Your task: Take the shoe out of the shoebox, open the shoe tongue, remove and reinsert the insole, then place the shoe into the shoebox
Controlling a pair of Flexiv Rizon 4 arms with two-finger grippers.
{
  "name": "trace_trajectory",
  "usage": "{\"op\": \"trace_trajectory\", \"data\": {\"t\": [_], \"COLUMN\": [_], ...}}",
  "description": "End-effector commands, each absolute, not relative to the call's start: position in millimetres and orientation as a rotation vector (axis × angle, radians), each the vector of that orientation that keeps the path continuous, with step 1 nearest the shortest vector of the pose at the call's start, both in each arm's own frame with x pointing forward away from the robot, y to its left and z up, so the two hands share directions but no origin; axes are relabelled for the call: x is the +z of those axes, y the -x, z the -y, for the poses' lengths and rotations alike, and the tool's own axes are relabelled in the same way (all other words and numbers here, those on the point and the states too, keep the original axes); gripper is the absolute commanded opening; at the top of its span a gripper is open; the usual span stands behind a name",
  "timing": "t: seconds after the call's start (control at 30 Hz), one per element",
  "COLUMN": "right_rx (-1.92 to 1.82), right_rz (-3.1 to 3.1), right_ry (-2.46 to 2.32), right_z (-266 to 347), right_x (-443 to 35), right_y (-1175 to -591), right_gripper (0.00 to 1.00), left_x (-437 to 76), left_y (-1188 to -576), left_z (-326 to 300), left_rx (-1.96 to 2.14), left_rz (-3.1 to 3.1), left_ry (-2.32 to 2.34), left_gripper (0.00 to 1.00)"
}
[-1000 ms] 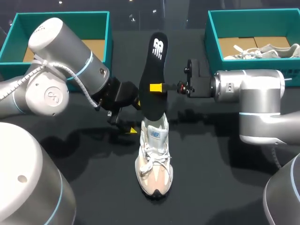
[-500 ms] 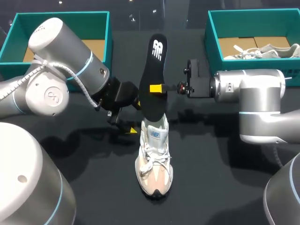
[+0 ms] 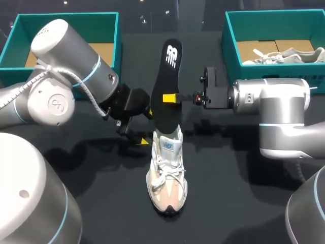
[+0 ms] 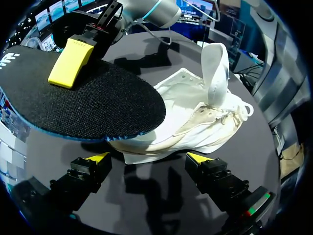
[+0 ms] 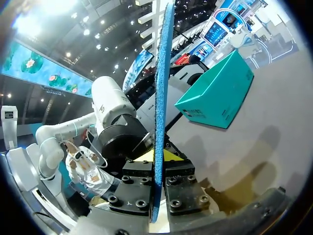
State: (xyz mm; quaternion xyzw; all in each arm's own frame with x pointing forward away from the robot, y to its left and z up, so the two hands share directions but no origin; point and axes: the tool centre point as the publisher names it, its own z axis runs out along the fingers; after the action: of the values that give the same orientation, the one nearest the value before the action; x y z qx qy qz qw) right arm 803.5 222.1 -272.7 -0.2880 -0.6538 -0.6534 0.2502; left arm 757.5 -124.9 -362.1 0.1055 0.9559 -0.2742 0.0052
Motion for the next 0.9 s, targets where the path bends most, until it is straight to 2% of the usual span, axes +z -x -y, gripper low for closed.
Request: {"op": "trace_trajectory", "data": {"t": [0.03,0.9], "right_rx": [-1.789,-1.836], "right_rz": [1.779,1.773], "right_ry": [0.779,0.743], "right_z": [-223.5,-221.5], "right_x": [-275.9,-284.0], "right_y": [-803.3,-800.7], "right_gripper": [0.0,0.0], "left_x": [-363.1,-363.1], "left_y": [-757.7,-757.7], "left_z": [125.7,125.7], "left_rx": [-0.857,-0.857], "left_rz": [-2.993,-2.993], "left_ry": [-0.331,-0.331], "left_gripper": [1.0,1.0]}}
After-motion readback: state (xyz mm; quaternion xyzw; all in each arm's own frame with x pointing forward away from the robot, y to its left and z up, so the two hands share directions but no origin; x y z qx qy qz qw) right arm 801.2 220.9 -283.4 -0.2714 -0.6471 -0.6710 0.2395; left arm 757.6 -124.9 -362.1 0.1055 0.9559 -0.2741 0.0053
